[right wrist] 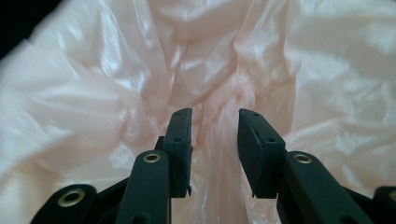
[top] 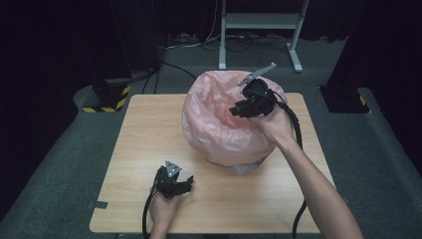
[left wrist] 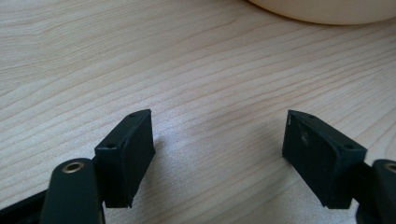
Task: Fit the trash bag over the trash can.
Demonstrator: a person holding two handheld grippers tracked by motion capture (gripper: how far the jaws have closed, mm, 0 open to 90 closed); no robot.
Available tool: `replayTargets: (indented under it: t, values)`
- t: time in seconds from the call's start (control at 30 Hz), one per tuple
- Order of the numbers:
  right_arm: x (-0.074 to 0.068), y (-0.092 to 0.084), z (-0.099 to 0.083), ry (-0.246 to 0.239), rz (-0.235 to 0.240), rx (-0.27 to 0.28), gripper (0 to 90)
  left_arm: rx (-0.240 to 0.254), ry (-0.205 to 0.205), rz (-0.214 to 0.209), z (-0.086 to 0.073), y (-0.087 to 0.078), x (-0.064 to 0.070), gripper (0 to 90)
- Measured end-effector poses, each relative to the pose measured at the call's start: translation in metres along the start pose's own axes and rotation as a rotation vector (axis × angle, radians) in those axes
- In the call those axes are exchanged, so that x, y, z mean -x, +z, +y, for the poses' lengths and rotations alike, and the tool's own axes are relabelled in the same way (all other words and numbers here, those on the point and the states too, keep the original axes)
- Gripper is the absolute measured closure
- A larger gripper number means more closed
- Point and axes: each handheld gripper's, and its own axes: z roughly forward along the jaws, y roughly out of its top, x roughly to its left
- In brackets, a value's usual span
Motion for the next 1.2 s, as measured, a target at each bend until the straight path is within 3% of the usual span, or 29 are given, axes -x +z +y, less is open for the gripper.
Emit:
replayTargets:
  t: [0.13, 0.23, 0.47, 0.57, 0.73, 0.93, 1.2]
  values:
    - [-0.005, -0.005, 0.006, -0.013, 0.013, 0.052, 64.4, 0.000, 0.000, -0.001, 0.000, 0.000, 0.000, 25.1]
    - [-0.010, -0.003, 0.011, -0.033, 0.028, 0.058, 65.9, 0.000, 0.000, -0.002, 0.000, 0.000, 0.000, 25.1]
    - [-0.012, 0.015, 0.013, -0.029, 0.044, 0.002, 69.6, 0.000, -0.003, -0.003, 0.000, 0.000, 0.000, 25.1]
    - [-0.011, 0.026, 0.010, -0.023, 0.060, -0.049, 69.7, 0.001, -0.004, -0.003, 0.000, 0.000, 0.000, 25.1]
    - [-0.017, 0.030, 0.012, -0.054, 0.056, -0.097, 69.4, 0.001, -0.003, -0.002, 0.000, 0.000, 0.000, 25.1]
    - [-0.020, 0.021, 0.019, -0.062, 0.063, -0.006, 68.4, 0.001, -0.001, -0.001, 0.000, 0.000, 0.000, 25.1]
    - [-0.024, 0.030, 0.034, -0.058, 0.099, 0.021, 64.8, -0.001, -0.001, -0.001, 0.000, 0.000, 0.000, 25.1]
